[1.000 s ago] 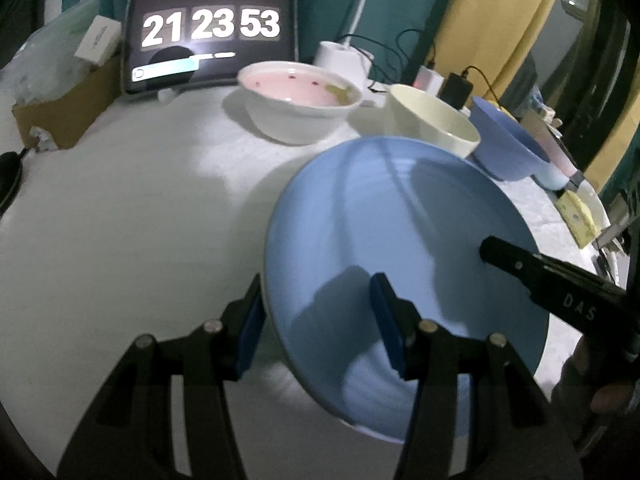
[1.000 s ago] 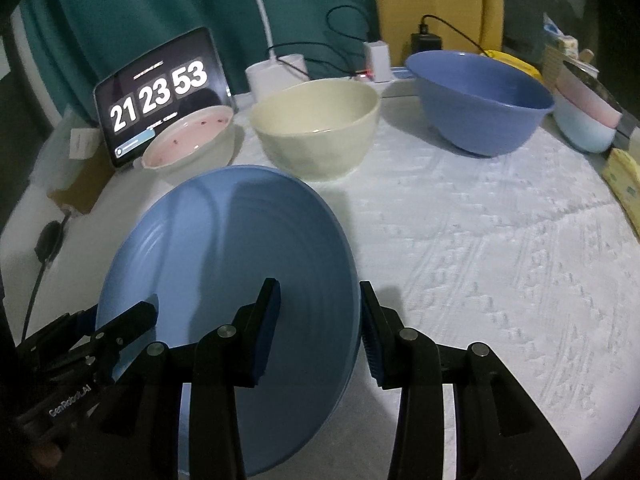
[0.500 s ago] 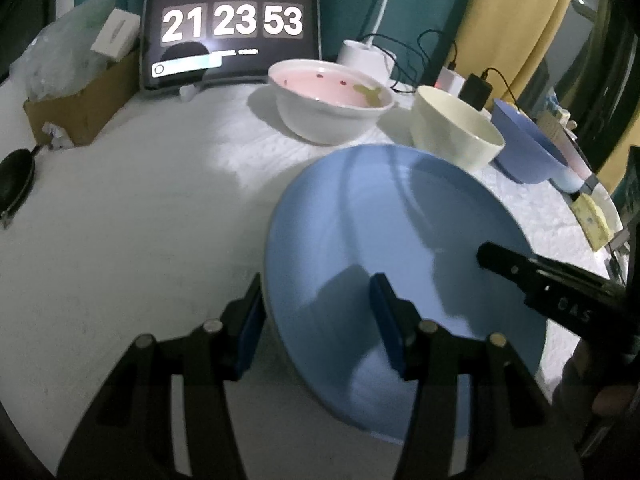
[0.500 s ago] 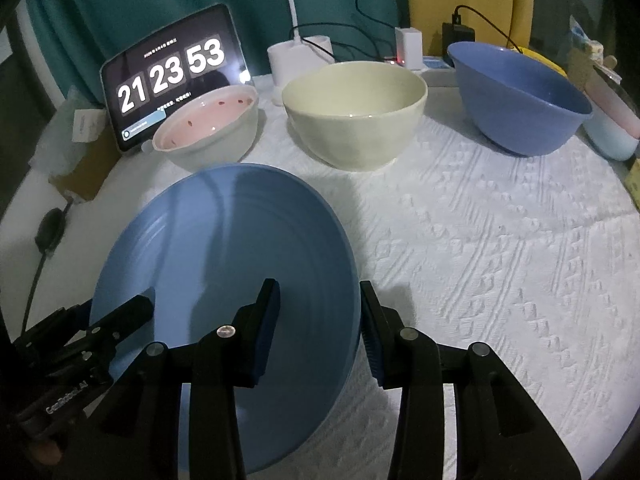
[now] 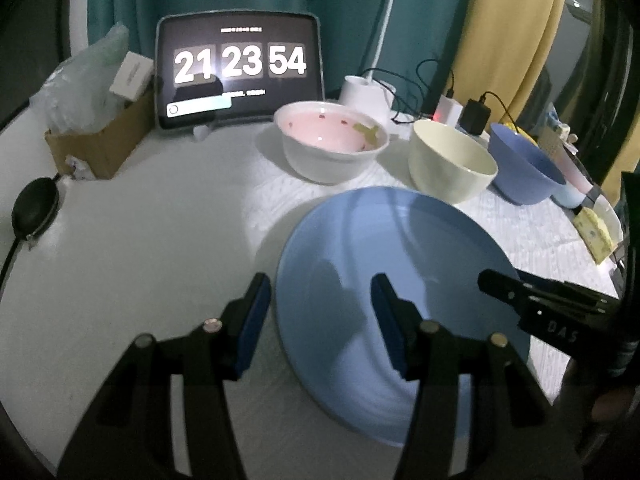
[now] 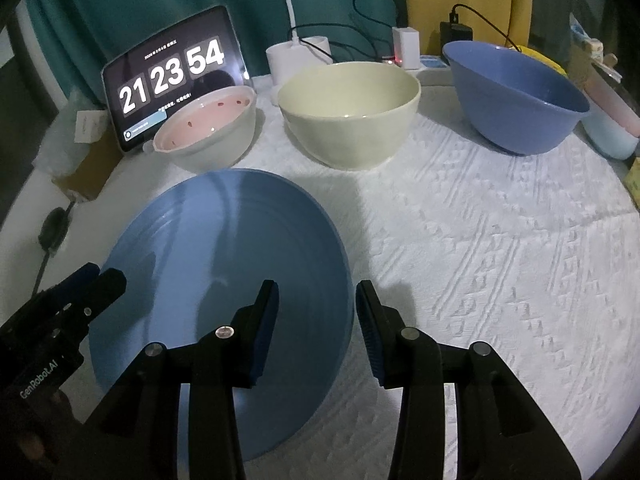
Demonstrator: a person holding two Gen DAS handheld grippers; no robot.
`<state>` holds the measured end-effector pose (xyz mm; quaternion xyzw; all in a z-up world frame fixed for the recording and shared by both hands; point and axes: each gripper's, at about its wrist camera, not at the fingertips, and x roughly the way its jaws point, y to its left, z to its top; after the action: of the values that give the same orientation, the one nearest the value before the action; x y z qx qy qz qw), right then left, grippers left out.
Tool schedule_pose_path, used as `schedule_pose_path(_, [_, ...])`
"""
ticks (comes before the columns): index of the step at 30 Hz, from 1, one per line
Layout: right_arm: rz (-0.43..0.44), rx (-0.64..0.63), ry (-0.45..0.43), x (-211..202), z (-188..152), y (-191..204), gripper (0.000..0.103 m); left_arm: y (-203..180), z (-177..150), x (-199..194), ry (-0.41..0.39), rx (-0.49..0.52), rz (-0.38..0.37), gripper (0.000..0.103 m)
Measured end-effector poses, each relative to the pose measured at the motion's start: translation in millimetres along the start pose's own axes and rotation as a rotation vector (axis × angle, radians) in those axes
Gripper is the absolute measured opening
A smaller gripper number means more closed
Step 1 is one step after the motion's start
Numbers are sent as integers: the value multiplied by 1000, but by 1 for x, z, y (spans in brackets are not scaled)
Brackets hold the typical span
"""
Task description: Organize plates and bowls
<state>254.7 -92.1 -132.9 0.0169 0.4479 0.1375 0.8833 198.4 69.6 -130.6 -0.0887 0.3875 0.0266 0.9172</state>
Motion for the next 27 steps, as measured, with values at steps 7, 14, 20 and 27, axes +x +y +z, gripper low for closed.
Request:
schedule_pose_path(7, [-5,18,-24,-13,-3,-11,42,-14,2,-10,-32,22,4,54])
schedule_pose_path(14, [-6,37,-49,-28,-6,-24,42,-36,1,-17,-47,63,-13,54])
schedule_pose_path(20, [-10,58,-70,-39,-9,-39,42,-56,2,-20,-53,97,-29,55])
schedule_pose_path(27, [-20,91,-89,-50,-12,-62,42,-80,4,-21,-55,140,-46,56])
